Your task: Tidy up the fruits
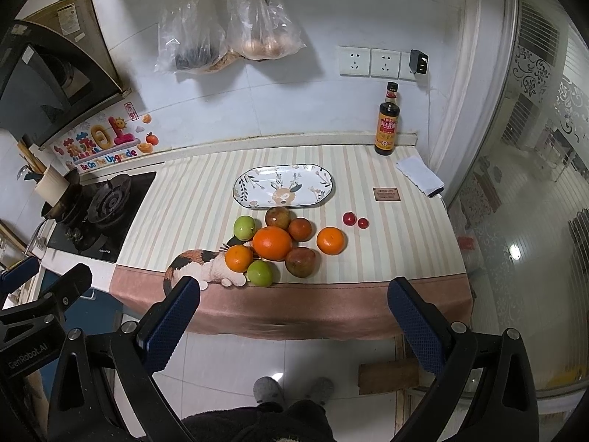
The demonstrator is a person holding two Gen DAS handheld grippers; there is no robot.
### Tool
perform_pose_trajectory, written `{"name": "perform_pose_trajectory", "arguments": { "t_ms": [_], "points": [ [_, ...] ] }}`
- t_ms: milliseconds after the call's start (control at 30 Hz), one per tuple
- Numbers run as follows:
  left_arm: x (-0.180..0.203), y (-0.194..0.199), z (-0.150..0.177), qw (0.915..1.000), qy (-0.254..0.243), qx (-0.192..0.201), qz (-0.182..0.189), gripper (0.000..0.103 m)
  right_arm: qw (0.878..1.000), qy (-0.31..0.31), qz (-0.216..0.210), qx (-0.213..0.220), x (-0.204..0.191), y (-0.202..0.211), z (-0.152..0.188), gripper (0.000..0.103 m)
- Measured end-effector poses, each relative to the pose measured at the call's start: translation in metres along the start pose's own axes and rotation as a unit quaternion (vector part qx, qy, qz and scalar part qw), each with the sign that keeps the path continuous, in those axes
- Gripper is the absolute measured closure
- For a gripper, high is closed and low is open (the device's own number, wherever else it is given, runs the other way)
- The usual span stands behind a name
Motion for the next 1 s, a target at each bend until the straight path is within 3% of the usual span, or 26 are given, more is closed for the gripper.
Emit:
{"name": "perform_pose_trajectory", "arguments": {
  "t_ms": [1000],
  "points": [
    [-0.008,0.0043,0.0018,1.0,0.001,0.004,0.001,0.0,1.0,0.006,0.004,0.003,-0.0069,-0.0006,-0.0028,0.0]
  ]
}}
Point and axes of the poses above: each gripper's, at about its wrist camera, not at the fingertips, and y roughly against the way its jaws point, x to its right, z to its underside, the point moved 7 cm from there along -y, roughly the way its jaws point, and after that the axes turned 14 degrees about y, right-handed, at the moved point
